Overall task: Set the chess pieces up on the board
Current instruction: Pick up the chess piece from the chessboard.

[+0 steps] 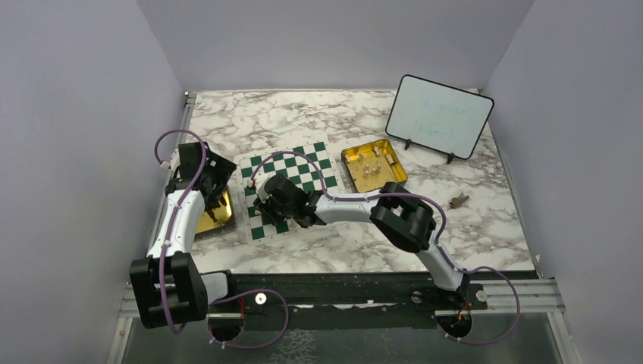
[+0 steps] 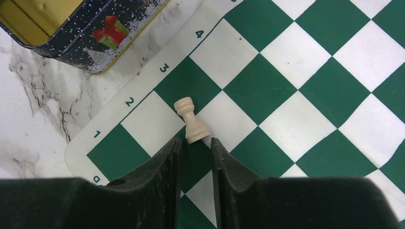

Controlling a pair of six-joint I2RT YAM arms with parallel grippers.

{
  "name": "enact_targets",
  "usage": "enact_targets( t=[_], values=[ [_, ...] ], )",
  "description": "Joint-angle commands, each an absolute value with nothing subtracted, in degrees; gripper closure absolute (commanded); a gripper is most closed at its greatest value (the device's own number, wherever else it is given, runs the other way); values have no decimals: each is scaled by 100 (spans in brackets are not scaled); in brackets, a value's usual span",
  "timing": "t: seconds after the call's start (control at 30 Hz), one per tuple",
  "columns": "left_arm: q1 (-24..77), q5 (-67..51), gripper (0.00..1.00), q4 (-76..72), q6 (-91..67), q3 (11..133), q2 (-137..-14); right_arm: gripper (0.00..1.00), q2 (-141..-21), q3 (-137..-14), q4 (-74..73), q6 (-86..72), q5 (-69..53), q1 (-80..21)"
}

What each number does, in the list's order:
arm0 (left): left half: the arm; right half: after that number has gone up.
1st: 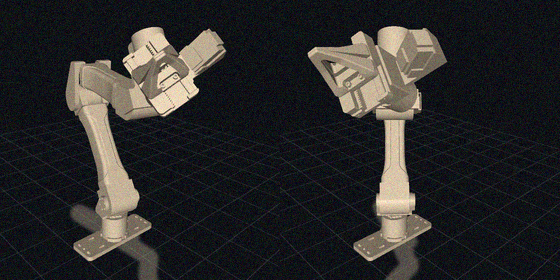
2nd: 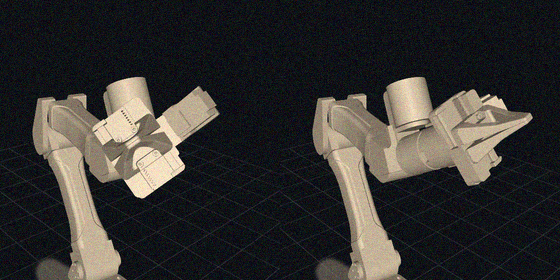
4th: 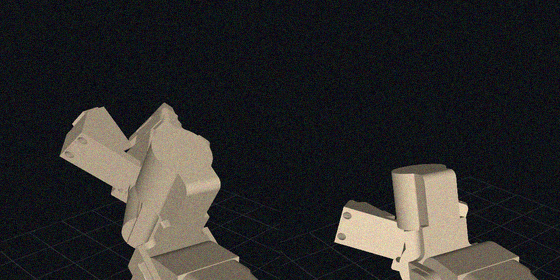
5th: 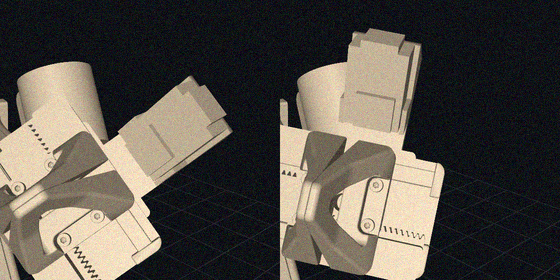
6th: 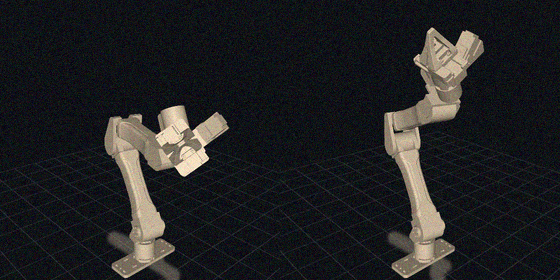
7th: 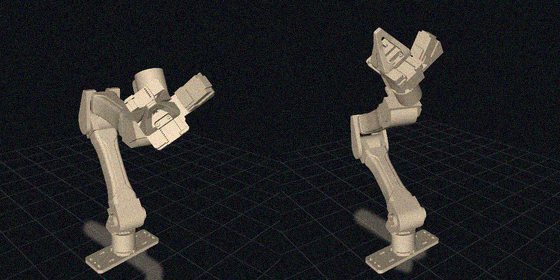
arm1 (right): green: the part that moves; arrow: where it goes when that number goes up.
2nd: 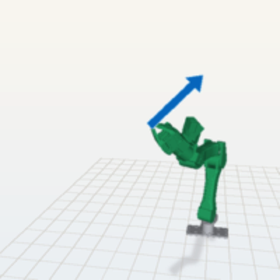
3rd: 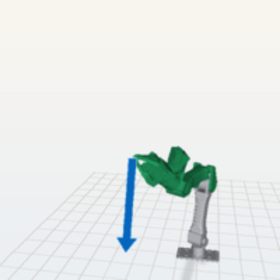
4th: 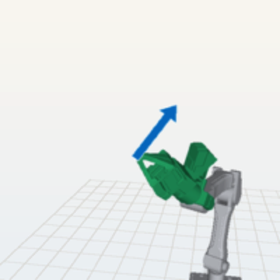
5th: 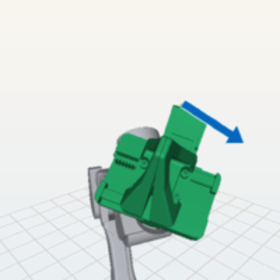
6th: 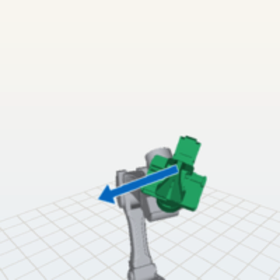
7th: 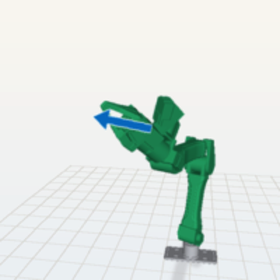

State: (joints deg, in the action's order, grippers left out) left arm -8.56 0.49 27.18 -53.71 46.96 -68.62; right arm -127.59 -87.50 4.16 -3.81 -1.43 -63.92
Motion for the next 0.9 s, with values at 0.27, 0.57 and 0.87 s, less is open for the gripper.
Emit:
enact_targets(
  t=[0.27,0.57,0.87],
  values=[
    [-896,9,12,2805,-5213,4704,-6690,61,-12905,-8837,525,293,-114,-6458],
    [-896,7,14,2795,-5133,4693,-6716,60,-12918,-8785,692,796,-212,-6456],
    [-894,-158,15,2795,-5092,4663,-6749,67,-13048,-8811,703,1108,-491,-6454]
  ],
)
